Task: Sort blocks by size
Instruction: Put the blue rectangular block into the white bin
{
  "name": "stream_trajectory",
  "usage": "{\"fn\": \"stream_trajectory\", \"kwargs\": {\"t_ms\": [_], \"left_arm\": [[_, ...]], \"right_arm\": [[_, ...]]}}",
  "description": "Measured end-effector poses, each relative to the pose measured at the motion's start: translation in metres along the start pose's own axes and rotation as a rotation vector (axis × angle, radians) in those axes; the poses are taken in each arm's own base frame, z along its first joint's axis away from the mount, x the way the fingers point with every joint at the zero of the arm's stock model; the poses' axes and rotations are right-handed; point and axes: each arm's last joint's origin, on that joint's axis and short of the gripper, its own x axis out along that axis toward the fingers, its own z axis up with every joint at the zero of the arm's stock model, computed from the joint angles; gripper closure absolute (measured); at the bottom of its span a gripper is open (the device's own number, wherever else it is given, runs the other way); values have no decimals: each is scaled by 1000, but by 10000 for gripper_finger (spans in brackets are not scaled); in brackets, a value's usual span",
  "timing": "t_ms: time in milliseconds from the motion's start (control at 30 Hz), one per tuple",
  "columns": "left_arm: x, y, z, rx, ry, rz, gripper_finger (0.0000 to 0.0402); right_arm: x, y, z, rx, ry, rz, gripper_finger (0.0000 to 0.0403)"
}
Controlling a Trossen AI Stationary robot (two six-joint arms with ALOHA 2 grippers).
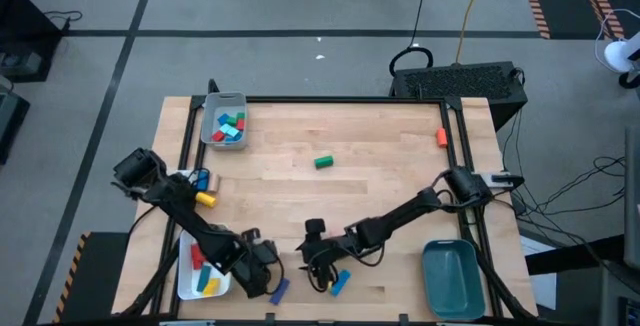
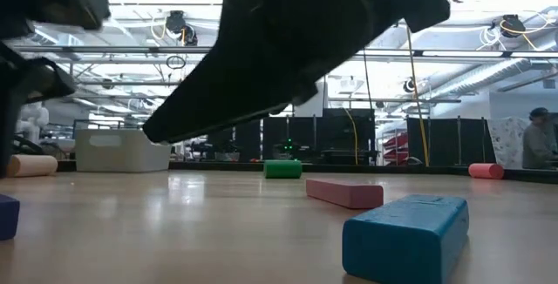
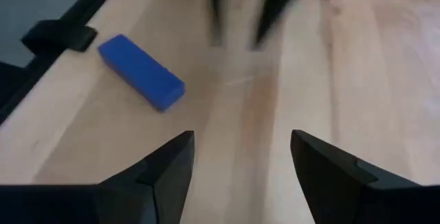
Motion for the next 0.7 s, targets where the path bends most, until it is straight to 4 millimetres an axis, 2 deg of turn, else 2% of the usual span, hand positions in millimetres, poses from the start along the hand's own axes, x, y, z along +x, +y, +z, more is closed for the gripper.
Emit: {"fn": "stream_trajectory", "kwargs": {"t_ms": [200, 433, 700], "left_arm": [[-4, -21, 3, 15, -116, -152, 260], [-2, -33, -6, 43, -213, -150, 268], [25, -45, -16, 58, -233, -177, 343]], "right_arm": [[3, -1, -5, 19, 20, -9, 181], [3, -1, -5, 41, 23, -8, 181], [3, -2, -7, 62, 37, -60, 181]]}}
